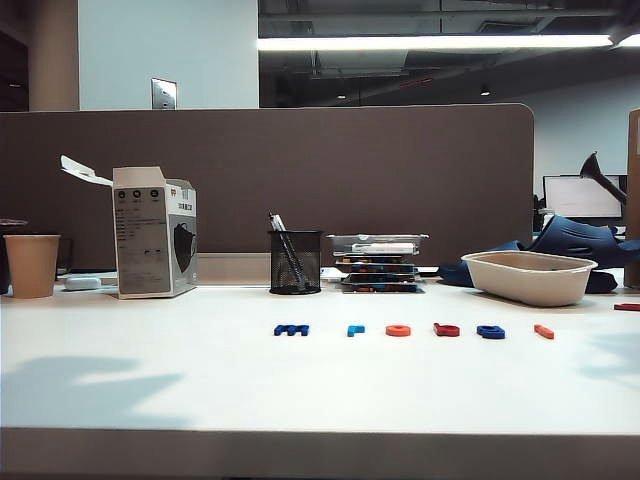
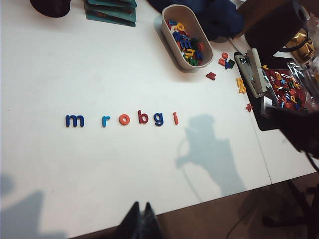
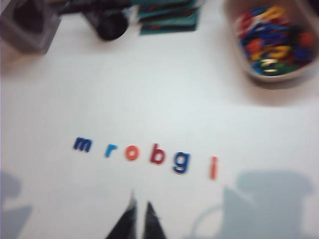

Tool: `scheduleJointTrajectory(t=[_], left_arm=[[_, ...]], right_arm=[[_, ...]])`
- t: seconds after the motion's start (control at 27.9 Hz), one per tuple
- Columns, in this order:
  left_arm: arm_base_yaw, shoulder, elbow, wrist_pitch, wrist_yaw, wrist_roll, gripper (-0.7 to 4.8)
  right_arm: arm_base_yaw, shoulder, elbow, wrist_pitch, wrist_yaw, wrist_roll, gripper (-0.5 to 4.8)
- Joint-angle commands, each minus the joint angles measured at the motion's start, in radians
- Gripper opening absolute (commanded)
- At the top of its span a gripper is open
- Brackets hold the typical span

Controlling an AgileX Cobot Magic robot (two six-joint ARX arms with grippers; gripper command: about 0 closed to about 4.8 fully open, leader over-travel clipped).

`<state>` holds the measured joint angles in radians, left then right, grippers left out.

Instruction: Select the appropriate letters from the row of letter magnets placed on the table to arrange into the word "big".

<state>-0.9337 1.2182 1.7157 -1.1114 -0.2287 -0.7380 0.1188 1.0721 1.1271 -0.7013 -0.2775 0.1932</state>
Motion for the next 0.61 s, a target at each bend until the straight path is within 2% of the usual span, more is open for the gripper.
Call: scheduleJointTrajectory(t=[0.04,0.11,0.39,0.43,0.47,0.61], left_arm=[[0.0,-0.002,0.002,0.006,-0.003,-0.003,-0.05],[0.0,-0.002,0.002,0.006,-0.003,-0.003,-0.05],[0.0,-0.002,0.002,0.006,-0.003,-0.003,-0.05],[0.0,-0.002,0.002,0.006,-0.003,-0.003,-0.05],[0.0,-0.002,0.002,0.006,-0.003,-0.003,-0.05],[0.0,-0.002,0.002,0.006,-0.003,-0.003,-0.05]], right_arm=[[0.081,0.13,0.093,-0.053,0.089,0.055,1.25],[0.116,0.219,0.146,-0.077,0.118,0.06,1.59],[0.23,0.571,0.292,-0.095,0.15,0.103,1.65],[0.245,0.618,0.306,-0.095,0.155,0.103,2.27],[0.25,0.645,0.312,-0.095,0.158,0.103,2.67],[0.269,0.723,0.321,-0.092,0.172,0.103,2.73]])
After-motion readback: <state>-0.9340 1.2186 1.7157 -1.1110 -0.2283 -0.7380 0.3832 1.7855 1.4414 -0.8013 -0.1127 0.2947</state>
